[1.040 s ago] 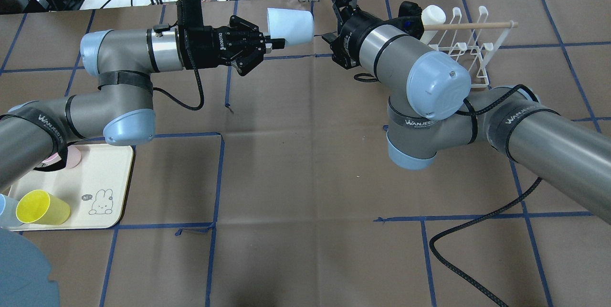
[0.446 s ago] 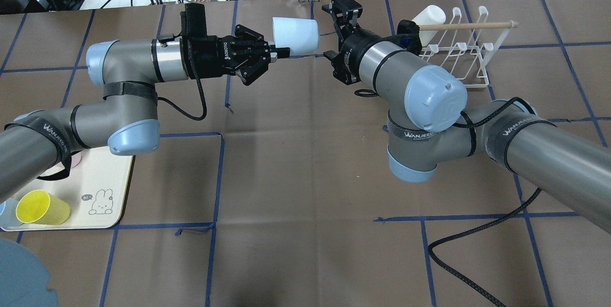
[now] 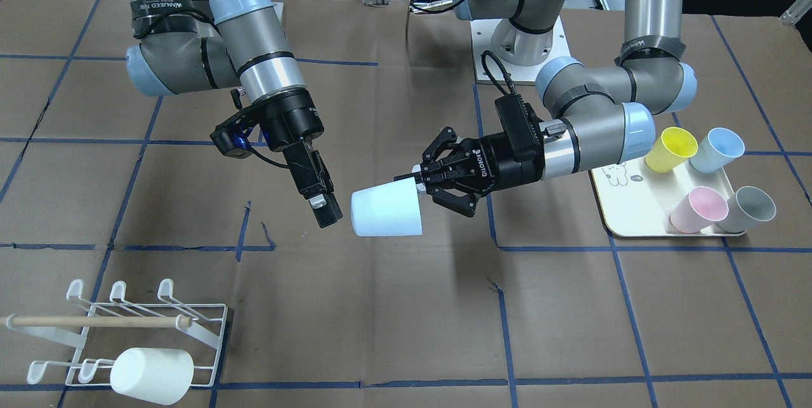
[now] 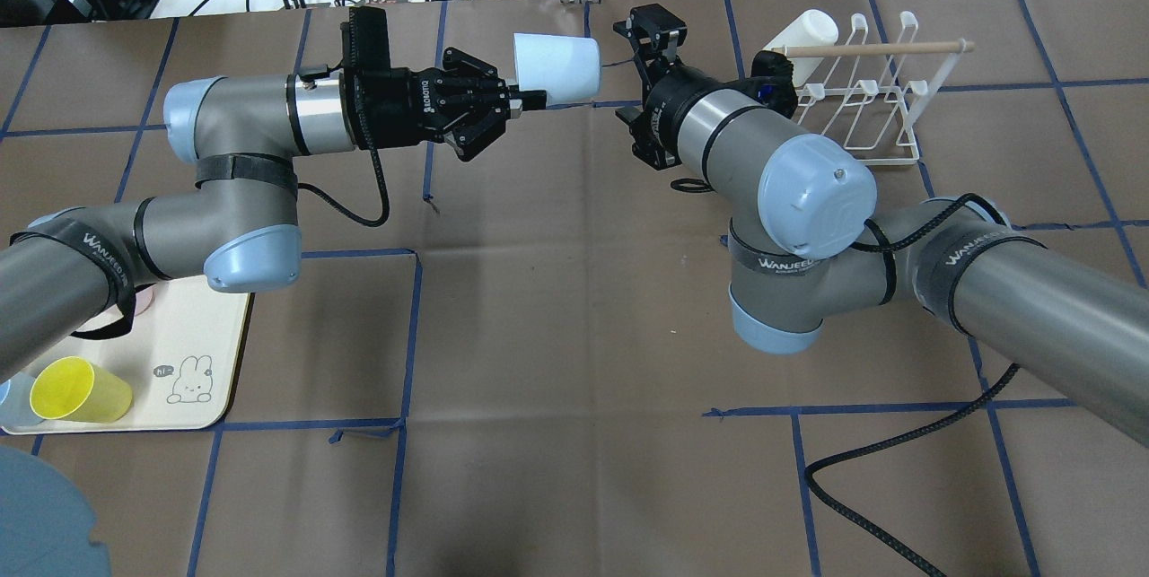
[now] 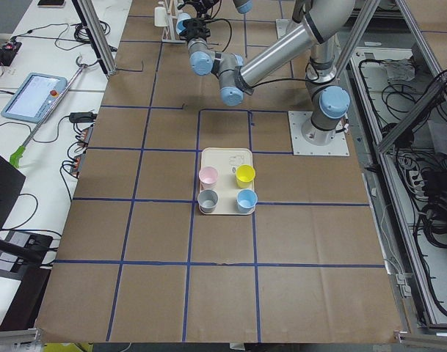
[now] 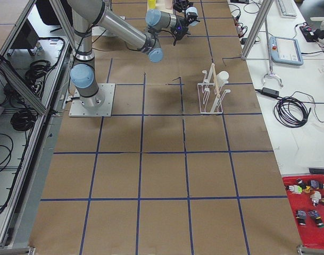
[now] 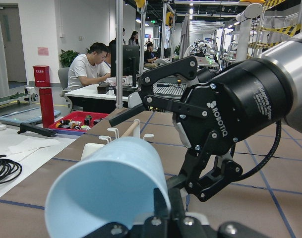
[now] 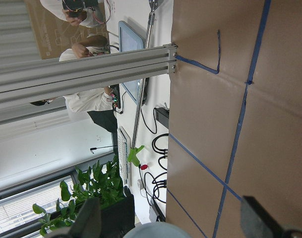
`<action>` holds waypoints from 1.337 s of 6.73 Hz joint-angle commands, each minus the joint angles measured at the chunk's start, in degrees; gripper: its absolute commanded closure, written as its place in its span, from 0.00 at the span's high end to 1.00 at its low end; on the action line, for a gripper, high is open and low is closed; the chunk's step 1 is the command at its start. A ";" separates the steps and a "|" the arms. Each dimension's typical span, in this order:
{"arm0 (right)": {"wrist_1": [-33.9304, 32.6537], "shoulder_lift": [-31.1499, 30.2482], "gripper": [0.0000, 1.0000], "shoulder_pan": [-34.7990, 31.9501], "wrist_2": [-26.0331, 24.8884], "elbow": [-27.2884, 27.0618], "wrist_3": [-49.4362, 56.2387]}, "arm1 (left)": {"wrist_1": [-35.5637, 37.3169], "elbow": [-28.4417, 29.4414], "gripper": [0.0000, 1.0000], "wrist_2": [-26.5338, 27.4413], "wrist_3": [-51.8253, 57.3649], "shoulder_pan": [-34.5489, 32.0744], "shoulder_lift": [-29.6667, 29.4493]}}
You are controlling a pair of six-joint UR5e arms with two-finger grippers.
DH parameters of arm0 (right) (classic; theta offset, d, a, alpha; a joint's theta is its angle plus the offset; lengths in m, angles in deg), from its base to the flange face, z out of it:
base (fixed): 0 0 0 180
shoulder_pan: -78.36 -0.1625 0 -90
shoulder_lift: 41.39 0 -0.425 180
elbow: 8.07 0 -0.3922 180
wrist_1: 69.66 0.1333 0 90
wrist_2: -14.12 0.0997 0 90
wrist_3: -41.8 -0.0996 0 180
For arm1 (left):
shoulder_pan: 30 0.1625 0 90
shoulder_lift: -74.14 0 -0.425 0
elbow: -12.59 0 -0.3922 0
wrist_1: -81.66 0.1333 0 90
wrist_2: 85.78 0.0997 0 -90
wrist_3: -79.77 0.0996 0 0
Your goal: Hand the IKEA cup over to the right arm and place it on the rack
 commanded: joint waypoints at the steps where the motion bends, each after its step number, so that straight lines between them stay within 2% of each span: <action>1: 0.01 0.03 0.99 -0.91 -0.31 0.36 -3.30 | 0.09 0.09 0.00 0.00 -0.08 0.00 -0.56; 9: 0.01 1.26 0.99 -3.64 -1.63 1.50 -3.39 | 0.35 0.09 0.00 0.00 -0.87 -1.15 -0.57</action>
